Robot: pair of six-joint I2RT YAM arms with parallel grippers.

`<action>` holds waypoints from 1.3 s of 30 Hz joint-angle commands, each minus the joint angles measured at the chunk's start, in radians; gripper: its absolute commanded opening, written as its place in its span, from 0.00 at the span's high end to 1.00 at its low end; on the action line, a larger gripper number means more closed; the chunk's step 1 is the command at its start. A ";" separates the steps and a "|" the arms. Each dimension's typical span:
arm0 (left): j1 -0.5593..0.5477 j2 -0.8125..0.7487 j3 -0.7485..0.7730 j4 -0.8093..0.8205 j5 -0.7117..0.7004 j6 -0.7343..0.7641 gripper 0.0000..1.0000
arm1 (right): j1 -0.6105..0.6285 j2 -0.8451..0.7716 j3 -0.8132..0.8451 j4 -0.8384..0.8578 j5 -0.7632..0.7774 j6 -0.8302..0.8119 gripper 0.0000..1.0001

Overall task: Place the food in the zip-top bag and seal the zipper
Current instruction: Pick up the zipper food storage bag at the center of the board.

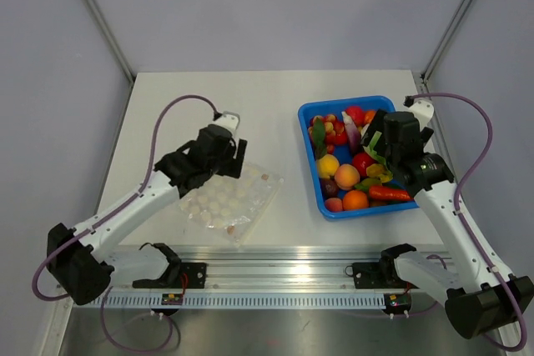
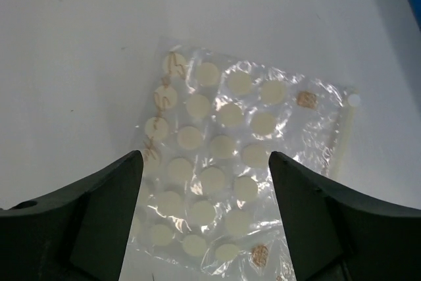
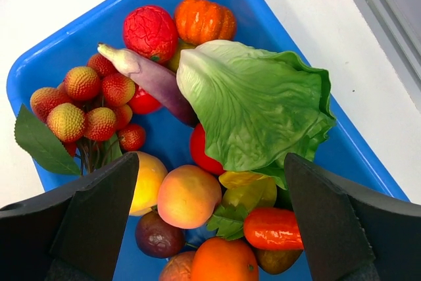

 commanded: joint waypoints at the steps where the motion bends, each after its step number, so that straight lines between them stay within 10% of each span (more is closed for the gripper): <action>1: -0.166 0.055 0.018 -0.011 -0.010 -0.034 0.23 | 0.006 -0.013 -0.008 0.036 -0.020 0.000 0.01; 10: -0.449 0.340 0.002 0.040 -0.139 -0.214 0.34 | 0.004 -0.013 -0.004 0.028 -0.032 0.008 0.01; 39: -0.495 0.451 -0.103 0.061 -0.181 -0.265 0.55 | 0.004 0.000 -0.022 0.017 -0.052 0.040 0.01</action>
